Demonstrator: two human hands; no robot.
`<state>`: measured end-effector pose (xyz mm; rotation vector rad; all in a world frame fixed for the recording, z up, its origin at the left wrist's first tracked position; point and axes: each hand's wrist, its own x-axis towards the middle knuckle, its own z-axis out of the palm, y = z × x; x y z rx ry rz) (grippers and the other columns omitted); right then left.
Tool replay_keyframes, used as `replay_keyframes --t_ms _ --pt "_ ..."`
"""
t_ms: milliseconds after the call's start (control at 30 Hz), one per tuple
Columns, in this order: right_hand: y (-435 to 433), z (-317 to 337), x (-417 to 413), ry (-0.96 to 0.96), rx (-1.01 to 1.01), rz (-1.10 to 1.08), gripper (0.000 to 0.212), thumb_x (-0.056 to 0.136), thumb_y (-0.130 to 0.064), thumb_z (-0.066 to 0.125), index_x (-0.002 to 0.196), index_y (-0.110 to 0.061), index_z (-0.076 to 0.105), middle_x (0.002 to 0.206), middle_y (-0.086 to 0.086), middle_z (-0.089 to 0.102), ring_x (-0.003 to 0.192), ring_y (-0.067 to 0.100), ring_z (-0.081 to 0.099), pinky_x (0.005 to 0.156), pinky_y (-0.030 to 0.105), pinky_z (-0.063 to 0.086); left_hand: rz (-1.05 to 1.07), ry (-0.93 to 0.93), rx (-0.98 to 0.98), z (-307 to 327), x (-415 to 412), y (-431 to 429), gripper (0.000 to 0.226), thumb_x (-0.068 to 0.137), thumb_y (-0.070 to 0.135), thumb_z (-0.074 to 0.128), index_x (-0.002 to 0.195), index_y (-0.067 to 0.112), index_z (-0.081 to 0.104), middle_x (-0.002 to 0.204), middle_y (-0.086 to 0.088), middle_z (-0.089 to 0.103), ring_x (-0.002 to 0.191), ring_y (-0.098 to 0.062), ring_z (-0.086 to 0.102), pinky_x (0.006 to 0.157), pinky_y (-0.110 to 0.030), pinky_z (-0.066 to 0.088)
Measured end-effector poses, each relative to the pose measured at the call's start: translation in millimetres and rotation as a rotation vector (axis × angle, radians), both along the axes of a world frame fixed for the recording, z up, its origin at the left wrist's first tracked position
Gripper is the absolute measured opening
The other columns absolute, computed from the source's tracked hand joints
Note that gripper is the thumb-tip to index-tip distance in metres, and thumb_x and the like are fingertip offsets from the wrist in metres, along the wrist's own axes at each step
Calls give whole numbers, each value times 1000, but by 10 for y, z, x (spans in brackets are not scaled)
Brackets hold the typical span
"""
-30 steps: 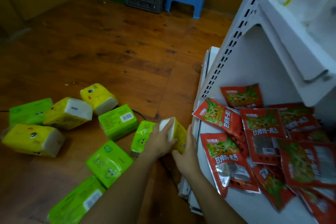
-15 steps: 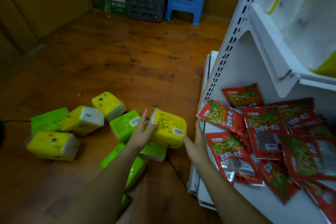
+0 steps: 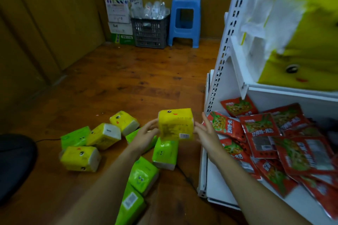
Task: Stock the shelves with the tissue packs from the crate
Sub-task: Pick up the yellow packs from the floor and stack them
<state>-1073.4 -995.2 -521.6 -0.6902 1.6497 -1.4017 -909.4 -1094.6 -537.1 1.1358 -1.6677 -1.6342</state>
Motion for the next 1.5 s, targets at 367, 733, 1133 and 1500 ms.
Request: replay_keyframes --t_ms 367,733,1133,1500 --pt "-21 463 387 50 -112 63 67 92 -5 50 146 -29 18 99 -8 50 85 5 51 65 20 42 258 166 56 419 210 75 6 93 31 54 94 26 50 111 0 57 104 -22 57 75 -35 38" --pt "-87 1226 919 349 -409 140 78 84 -11 66 133 -45 15 120 0 28 112 11 48 96 18 40 424 381 -231 1253 399 25 28 80 52 58 94 29 50 104 -6 56 100 -25 55 84 -44 43" --pt "645 3038 467 665 -727 -90 60 79 -39 69 128 -33 37 131 -5 44 118 11 48 98 37 47 97 536 -741 3130 -78 838 58 79 55 37 135 38 34 121 27 42 98 25 48 76 1 41" --pt "1356 3214 -682 808 -465 -279 65 83 -37 65 139 -39 33 142 -2 34 132 10 33 111 32 31 -190 408 -546 3190 -1161 1277 62 78 75 23 122 38 47 123 4 59 113 -14 57 96 -40 45"
